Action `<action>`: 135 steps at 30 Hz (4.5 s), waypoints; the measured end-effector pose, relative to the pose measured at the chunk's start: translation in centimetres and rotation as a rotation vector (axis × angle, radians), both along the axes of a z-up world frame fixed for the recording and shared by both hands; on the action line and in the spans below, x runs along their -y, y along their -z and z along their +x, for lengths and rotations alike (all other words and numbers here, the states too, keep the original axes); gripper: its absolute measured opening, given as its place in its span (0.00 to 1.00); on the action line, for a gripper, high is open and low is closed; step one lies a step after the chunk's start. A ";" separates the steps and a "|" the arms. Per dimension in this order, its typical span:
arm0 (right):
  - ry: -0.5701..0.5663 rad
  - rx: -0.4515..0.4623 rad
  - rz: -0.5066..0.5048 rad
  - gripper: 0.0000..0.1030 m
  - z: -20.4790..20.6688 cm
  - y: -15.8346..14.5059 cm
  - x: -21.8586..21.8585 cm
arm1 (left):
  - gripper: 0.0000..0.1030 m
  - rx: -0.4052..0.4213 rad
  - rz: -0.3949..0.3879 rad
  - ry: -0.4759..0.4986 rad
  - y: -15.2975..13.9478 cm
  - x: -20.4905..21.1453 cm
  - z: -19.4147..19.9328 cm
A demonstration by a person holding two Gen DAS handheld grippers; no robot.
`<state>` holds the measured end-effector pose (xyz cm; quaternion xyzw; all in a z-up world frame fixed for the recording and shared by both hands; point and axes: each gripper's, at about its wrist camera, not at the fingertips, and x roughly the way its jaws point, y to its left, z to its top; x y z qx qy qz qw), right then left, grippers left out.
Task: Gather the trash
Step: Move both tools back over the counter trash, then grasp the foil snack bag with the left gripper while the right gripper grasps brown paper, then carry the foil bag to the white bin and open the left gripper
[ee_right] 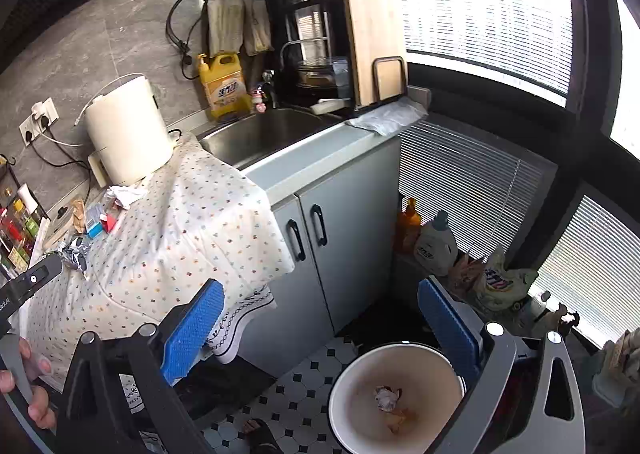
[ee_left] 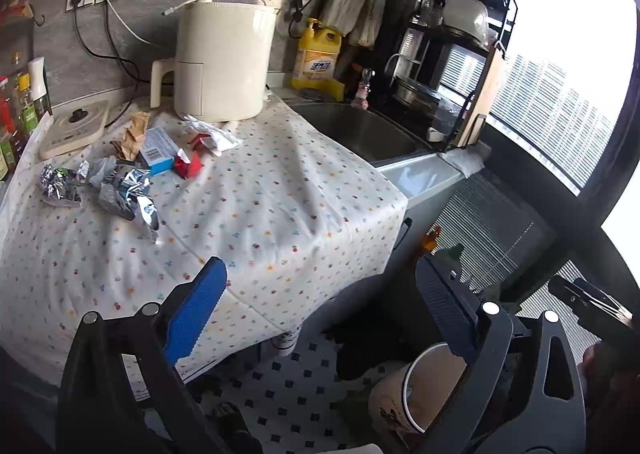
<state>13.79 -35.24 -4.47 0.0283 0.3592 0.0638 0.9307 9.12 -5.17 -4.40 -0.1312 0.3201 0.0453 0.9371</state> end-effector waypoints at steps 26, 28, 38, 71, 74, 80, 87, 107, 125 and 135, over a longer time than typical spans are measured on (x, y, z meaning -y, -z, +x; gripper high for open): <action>-0.523 -0.005 -0.026 0.92 6.9 -1.2 -25.0 | 0.92 0.003 0.004 -0.419 0.5 -21.8 -3.8; -0.552 -0.011 -0.024 0.92 7.4 -1.0 -26.8 | 0.92 0.001 0.001 -0.445 0.8 -23.3 -3.6; -0.676 -0.084 0.009 0.91 10.8 0.5 -36.2 | 0.92 -0.021 -0.079 -0.503 3.4 -30.5 -1.8; -0.776 -0.376 -0.021 0.29 20.4 9.4 -56.9 | 0.14 -0.136 -0.111 -0.357 4.6 -38.2 3.9; -0.769 -0.375 0.014 0.16 20.5 9.0 -56.6 | 0.14 -0.141 -0.114 -0.359 4.7 -38.2 3.9; -0.760 -0.332 0.086 0.15 19.7 6.6 -53.5 | 0.14 -0.121 -0.100 -0.348 4.2 -37.5 4.0; -0.732 -0.291 0.134 0.14 18.4 4.0 -48.5 | 0.14 -0.084 -0.078 -0.343 2.9 -35.2 3.3; -0.536 -0.240 0.077 0.15 10.8 2.1 -24.7 | 0.14 -0.098 -0.080 -0.100 2.3 -16.4 3.7; -0.171 -0.284 0.122 0.16 4.1 5.2 -0.7 | 0.14 -0.167 -0.056 0.233 4.6 3.7 4.9; 0.002 -0.367 0.106 0.28 -1.0 9.7 8.9 | 0.14 -0.207 -0.065 0.387 6.9 13.5 4.0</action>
